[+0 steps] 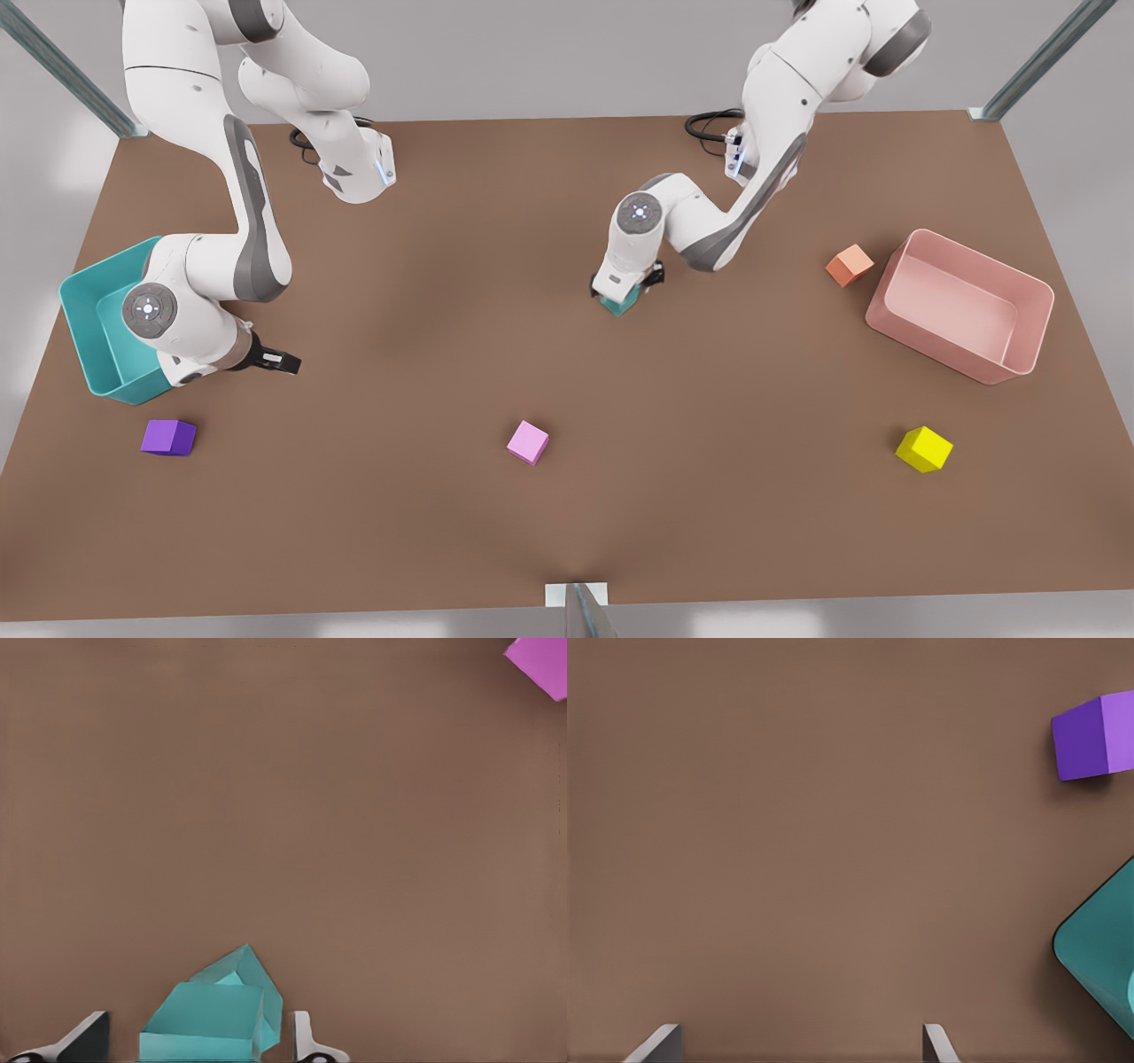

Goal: Stack the two blue cubes on top of each other

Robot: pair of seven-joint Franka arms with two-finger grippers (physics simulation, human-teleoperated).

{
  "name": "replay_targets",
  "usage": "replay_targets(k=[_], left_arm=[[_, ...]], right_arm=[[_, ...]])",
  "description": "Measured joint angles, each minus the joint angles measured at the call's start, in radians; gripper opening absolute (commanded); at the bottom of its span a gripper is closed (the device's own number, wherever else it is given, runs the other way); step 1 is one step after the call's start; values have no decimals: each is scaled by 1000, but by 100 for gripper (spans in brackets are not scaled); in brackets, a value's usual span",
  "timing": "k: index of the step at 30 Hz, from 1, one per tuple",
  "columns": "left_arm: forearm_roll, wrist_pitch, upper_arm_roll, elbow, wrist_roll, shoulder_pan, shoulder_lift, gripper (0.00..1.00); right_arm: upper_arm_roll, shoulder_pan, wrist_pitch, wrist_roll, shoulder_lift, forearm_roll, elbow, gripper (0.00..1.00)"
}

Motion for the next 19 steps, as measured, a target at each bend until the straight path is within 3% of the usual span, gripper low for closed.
replay_targets(k=[2,4,7,9,10,11,12,13,14,19], left_arm=[[-1,-125,-65,164,10,67,-7,100],[2,-275,-73,450,44,125,62,100],[73,-485,-34,850,116,117,210,100],[125,-588,26,970,191,156,225,100],[133,-631,78,997,235,172,209,100],[56,-665,297,977,284,121,137,100],[-34,-651,471,765,331,91,-29,100],[-99,-625,560,590,375,65,-160,100],[-151,-605,605,517,417,59,-217,100],[-274,-559,650,522,593,61,-204,100]], right_arm=[[0,0,1,0,1,0,1,100],[0,0,1,0,1,0,0,100],[0,-1,0,-1,-3,1,-1,100],[-1,-15,2,-16,-3,-1,-1,100],[-1,-26,3,-24,-3,-2,-2,100],[0,-32,3,-32,-3,-3,-2,100],[0,-34,3,-39,-3,-3,-3,100],[0,-35,2,-46,-2,-3,-3,100],[0,-35,2,-52,-2,-4,-2,100],[0,-34,-16,-78,-1,-4,4,100]])
